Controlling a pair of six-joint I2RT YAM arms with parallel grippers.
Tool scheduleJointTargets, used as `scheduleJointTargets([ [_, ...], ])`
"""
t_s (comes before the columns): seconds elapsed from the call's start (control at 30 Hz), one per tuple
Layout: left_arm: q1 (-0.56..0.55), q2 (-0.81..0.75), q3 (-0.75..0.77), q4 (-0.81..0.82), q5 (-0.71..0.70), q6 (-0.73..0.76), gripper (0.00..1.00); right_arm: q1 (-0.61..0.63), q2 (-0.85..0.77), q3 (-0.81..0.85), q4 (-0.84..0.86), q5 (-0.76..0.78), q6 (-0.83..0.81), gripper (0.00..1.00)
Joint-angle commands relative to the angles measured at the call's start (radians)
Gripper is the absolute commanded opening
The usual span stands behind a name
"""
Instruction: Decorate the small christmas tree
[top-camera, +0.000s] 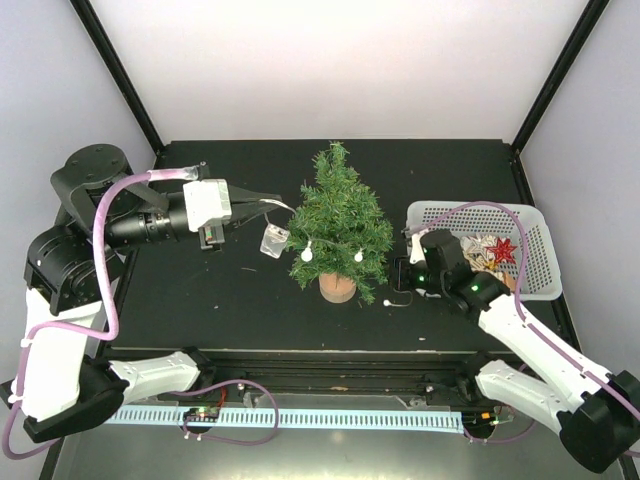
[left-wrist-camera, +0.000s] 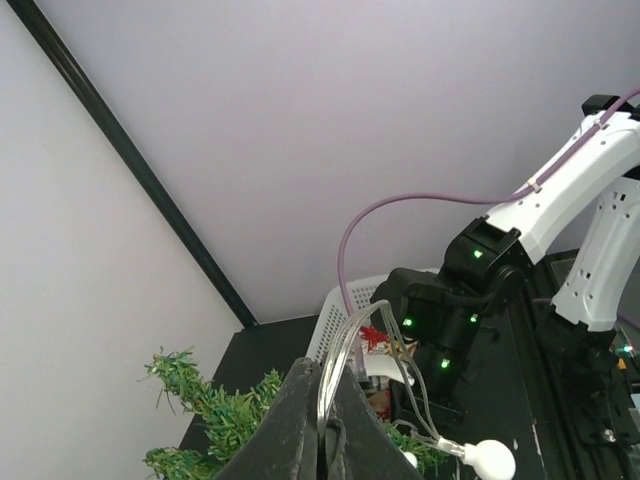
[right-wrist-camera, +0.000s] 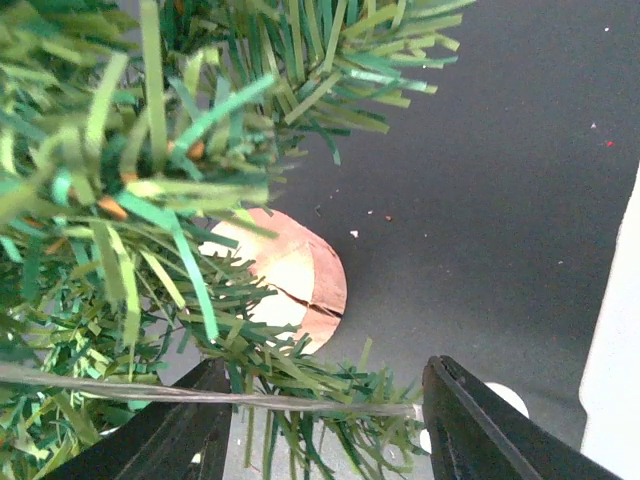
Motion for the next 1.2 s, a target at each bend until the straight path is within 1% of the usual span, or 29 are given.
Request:
scheduleJointTargets([
  [0.0, -0.003, -0.008, -0.005, -0.001, 0.001, -0.018, 0.01, 0.009, -0.007, 0.019, 0.068, 0.051, -0.002, 0.49],
  [0.1, -0.003, -0.007, -0.006, 0.0, -0.001, -0.018, 0.02, 0.009, -0.008, 0.019, 0.077, 0.1, 0.015, 0.35],
  [0.17, -0.002, -0.009, -0.004, 0.001, -0.001, -0.019, 0.02, 0.009, -0.011, 0.022, 0.081, 0.119, 0.021, 0.29],
  [0.4, 0.0, -0.012, -0.008, 0.001, 0.002, -0.022, 0.02, 0.009, -0.019, 0.034, 0.086, 0.149, 0.031, 0.15],
  [0.63, 0.003, -0.027, -0.026, -0.001, -0.002, -0.016, 0.01, 0.009, -0.083, 0.034, 0.079, 0.208, 0.05, 0.11],
  [0.77, 0.002, -0.039, -0.043, -0.004, -0.016, -0.004, 0.01, 0.009, -0.128, 0.065, 0.046, 0.243, 0.054, 0.11],
  [0.93, 0.003, -0.061, -0.071, 0.001, -0.063, 0.011, 0.01, 0.009, -0.185, 0.146, -0.03, 0.284, 0.041, 0.11],
  [1.17, 0.005, -0.096, -0.107, 0.027, -0.162, 0.033, 0.02, 0.009, -0.222, 0.328, -0.12, 0.333, 0.001, 0.11],
])
